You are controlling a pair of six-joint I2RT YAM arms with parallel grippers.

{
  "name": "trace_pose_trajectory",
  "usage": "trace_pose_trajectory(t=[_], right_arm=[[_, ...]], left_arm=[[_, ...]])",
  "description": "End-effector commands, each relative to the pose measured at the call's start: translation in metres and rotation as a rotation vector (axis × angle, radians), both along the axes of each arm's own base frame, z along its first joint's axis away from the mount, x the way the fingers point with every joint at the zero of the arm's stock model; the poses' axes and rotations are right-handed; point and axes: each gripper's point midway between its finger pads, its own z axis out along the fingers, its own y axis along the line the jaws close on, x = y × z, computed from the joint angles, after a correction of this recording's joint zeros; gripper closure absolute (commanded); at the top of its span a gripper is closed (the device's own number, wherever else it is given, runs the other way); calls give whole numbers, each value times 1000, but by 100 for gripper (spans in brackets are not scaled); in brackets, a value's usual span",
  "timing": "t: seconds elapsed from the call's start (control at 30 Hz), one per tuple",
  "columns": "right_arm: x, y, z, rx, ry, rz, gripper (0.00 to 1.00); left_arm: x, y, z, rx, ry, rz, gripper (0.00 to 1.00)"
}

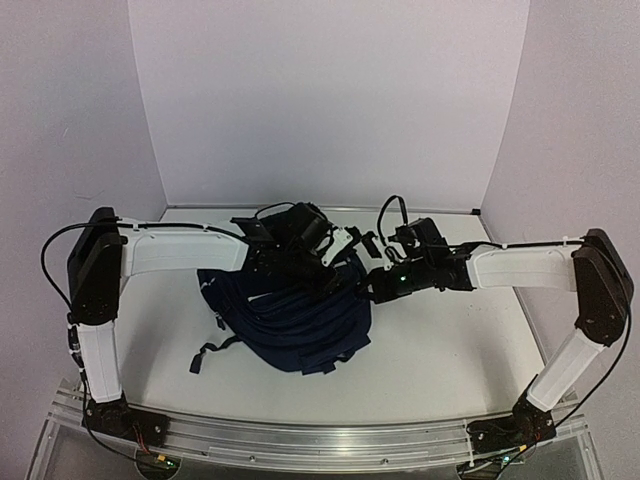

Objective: Pack the student bag
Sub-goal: Zip the student bag at the center of the board.

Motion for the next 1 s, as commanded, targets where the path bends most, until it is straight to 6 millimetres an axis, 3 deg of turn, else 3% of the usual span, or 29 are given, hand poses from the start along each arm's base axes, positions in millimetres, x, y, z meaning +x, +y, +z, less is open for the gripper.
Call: trace_pose_trajectory(t=[0.0,0.1,0.17,0.33,0.5,0.73,0.97], right_arm=[[2,10,44,102,-112,7,100],[7,-3,43,60,-131,-51,100],[11,-16,38,-1,-141,-94,100],[28,-53,39,-119,-180,-171,100],[38,-62,44,-229,-194,-144,100],[54,-54,79,-264,-307,-80,100],[77,-44,73,-367,-371,6,100]], left_arm=[[21,3,11,66,-149,81,64],[17,10,9,68,-152,85,91],[8,13,12,43,-152,55,100],[-43,14,24,-80,-89,-168,100],[-73,21,33,-103,0,-263,100],[-104,25,45,-176,88,-346,100],[-124,30,61,-237,118,-391,100]])
